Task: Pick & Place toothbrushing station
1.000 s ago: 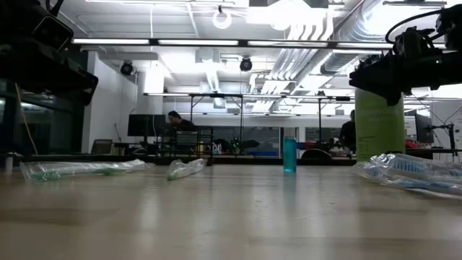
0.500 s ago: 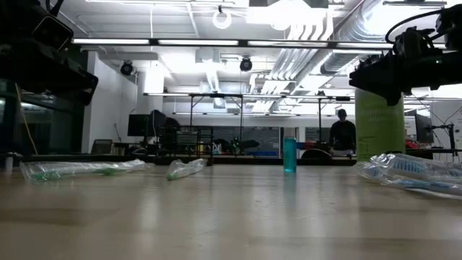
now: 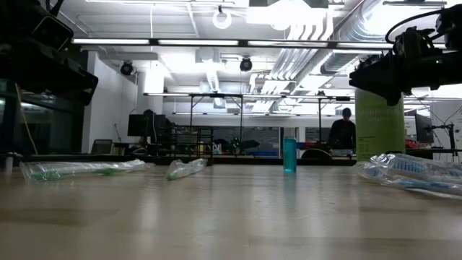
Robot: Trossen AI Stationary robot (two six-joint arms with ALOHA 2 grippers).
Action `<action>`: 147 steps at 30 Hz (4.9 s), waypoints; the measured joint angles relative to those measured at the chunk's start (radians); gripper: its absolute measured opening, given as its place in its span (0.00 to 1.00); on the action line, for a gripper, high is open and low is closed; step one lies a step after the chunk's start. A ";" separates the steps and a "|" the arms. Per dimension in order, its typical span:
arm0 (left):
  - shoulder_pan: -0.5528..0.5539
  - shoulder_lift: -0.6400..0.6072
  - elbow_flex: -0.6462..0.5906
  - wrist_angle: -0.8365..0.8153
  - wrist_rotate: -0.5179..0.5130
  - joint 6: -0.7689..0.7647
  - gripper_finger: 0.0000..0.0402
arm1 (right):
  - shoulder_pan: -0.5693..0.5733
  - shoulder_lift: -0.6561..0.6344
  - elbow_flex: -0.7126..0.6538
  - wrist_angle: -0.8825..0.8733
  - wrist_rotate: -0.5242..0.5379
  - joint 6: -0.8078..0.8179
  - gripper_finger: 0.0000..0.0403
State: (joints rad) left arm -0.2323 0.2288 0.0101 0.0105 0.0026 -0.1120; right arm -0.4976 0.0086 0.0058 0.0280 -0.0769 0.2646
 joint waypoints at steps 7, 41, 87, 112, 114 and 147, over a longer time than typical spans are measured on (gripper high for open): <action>0.000 0.000 0.000 0.040 0.000 0.000 0.17 | 0.000 0.000 0.000 0.000 0.000 0.000 0.29; -0.116 0.615 0.741 -0.808 -0.282 -0.527 0.17 | 0.000 0.000 0.000 0.003 0.000 0.000 0.29; -0.582 1.102 1.142 -1.122 -0.161 -1.137 0.08 | 0.000 0.000 0.000 0.005 0.000 0.000 0.29; -0.591 1.163 1.141 -1.101 -0.156 -1.293 0.08 | 0.000 0.000 0.000 0.005 0.000 0.000 0.29; -0.591 1.168 1.141 -1.101 -0.156 -1.299 0.08 | 0.000 0.000 0.000 0.005 0.000 0.000 0.29; -0.621 1.196 1.140 -1.115 -0.160 -1.328 0.33 | 0.000 0.000 0.000 0.005 0.000 0.000 0.29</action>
State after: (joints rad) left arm -0.8532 1.4243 1.1500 -1.1042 -0.1577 -1.4403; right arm -0.4973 0.0083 0.0059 0.0334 -0.0772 0.2643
